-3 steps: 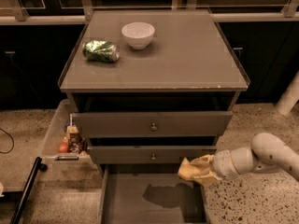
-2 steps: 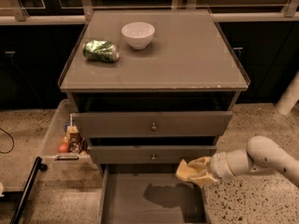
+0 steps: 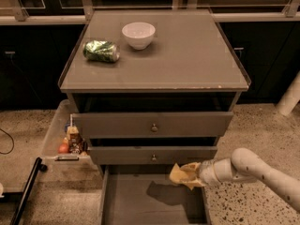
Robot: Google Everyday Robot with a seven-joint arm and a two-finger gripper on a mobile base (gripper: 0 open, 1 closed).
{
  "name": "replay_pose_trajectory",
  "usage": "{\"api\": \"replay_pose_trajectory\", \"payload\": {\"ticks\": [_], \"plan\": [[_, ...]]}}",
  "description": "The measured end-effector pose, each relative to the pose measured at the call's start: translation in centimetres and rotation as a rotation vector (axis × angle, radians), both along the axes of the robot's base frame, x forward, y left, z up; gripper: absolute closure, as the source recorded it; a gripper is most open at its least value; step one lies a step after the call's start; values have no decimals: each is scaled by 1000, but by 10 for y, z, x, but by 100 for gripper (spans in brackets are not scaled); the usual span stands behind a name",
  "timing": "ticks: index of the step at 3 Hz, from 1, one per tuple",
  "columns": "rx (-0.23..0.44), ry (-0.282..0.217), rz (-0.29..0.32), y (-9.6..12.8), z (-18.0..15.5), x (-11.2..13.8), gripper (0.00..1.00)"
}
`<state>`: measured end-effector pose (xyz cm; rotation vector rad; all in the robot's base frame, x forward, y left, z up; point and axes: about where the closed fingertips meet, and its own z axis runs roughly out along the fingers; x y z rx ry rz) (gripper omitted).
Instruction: Place sponge into bottom drawer
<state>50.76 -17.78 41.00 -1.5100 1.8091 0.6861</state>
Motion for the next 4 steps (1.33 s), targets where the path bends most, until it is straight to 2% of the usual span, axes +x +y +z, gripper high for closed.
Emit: {"api": "replay_pose_trajectory", "payload": {"ticks": [1,2,3,4], "plan": [[-25,-54,9,8,-43,15,100],[-25,-54,9,8,-43,15,100],[-40,-13,-11,18,-79,15,100],[-44,-15,0,33,-120,14,100]]}}
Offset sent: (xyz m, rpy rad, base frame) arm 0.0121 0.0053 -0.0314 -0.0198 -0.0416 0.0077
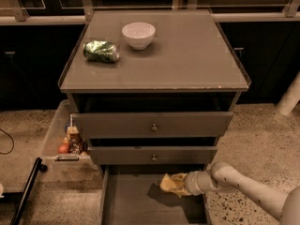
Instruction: Place sponge into bottom drawer
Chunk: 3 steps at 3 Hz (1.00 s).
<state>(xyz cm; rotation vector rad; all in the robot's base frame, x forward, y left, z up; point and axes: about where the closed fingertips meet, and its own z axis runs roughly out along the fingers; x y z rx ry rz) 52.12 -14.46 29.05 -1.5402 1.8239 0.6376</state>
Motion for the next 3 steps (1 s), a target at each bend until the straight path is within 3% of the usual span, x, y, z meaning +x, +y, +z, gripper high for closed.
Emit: {"api": "replay_pose_trajectory", "payload": {"ticks": [3], "plan": [[23,-138,72,25,-71,22,100]]}}
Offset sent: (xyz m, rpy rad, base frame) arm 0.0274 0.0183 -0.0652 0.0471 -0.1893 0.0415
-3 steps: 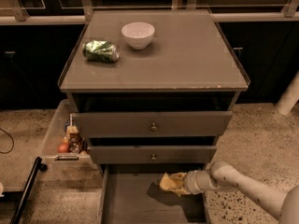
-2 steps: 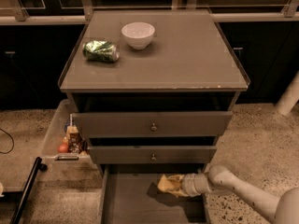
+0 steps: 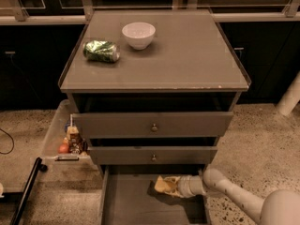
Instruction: Place sponge into bottom drawer
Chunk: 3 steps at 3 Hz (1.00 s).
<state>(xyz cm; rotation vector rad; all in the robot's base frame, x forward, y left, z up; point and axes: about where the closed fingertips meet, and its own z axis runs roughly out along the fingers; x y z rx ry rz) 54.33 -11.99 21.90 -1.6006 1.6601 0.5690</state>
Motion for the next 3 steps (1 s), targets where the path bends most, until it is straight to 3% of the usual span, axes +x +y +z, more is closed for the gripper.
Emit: {"api": "replay_pose_trajectory", "payload": {"ticks": [3], "plan": [[-69,35,76,25,-67,14,100]]}}
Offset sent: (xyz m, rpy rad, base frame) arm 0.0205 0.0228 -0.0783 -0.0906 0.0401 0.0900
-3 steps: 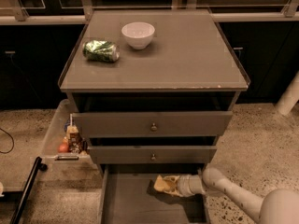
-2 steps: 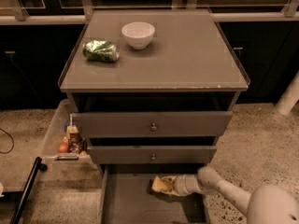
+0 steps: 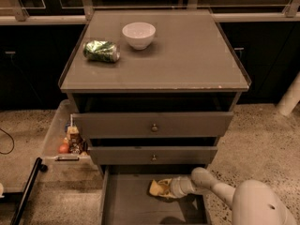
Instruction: Place sponge into bottom drawer
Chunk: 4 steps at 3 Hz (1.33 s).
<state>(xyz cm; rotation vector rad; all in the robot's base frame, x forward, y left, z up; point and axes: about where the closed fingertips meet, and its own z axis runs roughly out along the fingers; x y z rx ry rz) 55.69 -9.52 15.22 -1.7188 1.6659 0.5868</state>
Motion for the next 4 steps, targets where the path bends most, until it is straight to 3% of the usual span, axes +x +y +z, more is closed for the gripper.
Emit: {"api": "replay_pose_trajectory", "payload": {"ticks": [1,4], "plan": [[0,0,0,0,0,0,82],[0,0,1,0,0,0,11]]}}
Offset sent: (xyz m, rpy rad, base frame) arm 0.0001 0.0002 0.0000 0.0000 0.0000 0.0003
